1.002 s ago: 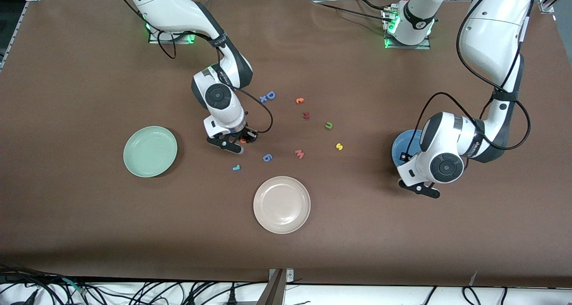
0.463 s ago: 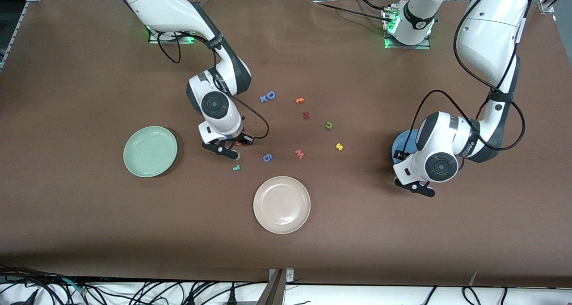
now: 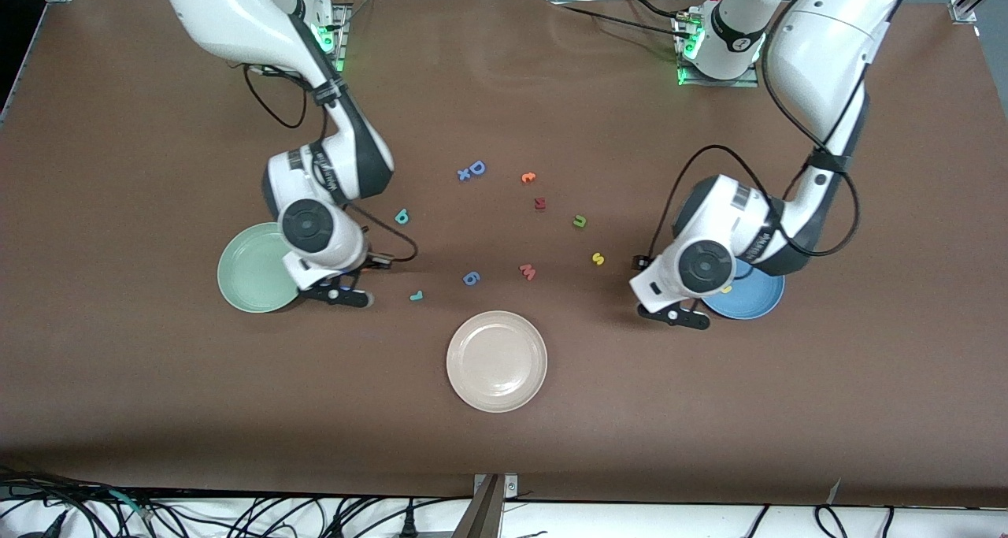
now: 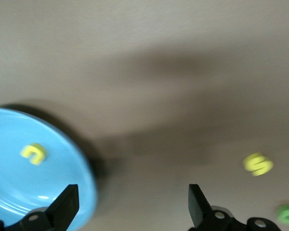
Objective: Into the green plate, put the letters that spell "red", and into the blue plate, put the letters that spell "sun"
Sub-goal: 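Drop the yellow u on the blue plate while the right gripper drops orange a, then grasp the yellow s with the left gripper while the right gripper grasps cyan q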
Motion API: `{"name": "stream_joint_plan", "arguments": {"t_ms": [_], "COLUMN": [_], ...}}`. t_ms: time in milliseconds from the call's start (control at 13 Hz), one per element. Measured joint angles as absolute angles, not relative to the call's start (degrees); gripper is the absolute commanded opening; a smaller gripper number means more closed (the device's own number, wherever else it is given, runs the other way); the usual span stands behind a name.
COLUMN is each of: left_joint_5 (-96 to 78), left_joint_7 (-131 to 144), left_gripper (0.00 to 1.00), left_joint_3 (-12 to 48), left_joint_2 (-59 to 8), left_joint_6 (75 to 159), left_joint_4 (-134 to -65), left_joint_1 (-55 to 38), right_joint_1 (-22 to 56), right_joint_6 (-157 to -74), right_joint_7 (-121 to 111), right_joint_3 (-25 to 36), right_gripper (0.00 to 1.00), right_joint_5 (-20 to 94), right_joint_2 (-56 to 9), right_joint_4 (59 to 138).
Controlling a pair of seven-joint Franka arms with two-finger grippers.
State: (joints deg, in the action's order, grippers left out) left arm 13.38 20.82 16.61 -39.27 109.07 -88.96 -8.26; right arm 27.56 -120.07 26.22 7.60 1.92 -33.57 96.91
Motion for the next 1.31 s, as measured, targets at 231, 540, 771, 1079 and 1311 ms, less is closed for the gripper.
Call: {"name": "stream_joint_plan", "arguments": {"t_ms": [231,540,771,1079,1311], "left_joint_5": [13.38,13.38,12.66,9.28,7.48], "left_joint_7": [34.59,46.08,49.01,50.64,51.02], "left_gripper": [1.0,1.0,0.99,0.9,0.72], "left_joint_3": [16.63,16.6,16.5,16.46,16.42], "left_joint_2": [-40.25,-43.29,-44.24,-44.8,-44.81], "left_joint_6": [112.98,120.01,123.29,123.77,123.77], "left_joint_4": [-89.37,-90.36,-91.86,-92.05,-92.05], "left_joint_1": [-12.73,-15.34,-15.18,-14.95,-14.73], "right_joint_1": [27.18,22.71,19.36,20.89,23.92], "right_joint_6": [-118.58,-118.13,-118.16,-118.14,-118.39], "right_joint_7": [15.12,3.36,-0.35,3.79,12.23], "right_joint_3": [13.15,15.72,15.72,14.33,13.58], "right_gripper": [0.16,0.47,0.99,0.99,0.99], "right_joint_5": [1.93,1.93,2.25,5.57,6.68], "right_joint_2": [-33.36,-33.47,-33.51,-33.5,-33.5], "right_joint_4": [96.91,97.02,97.03,97.03,96.99]}}
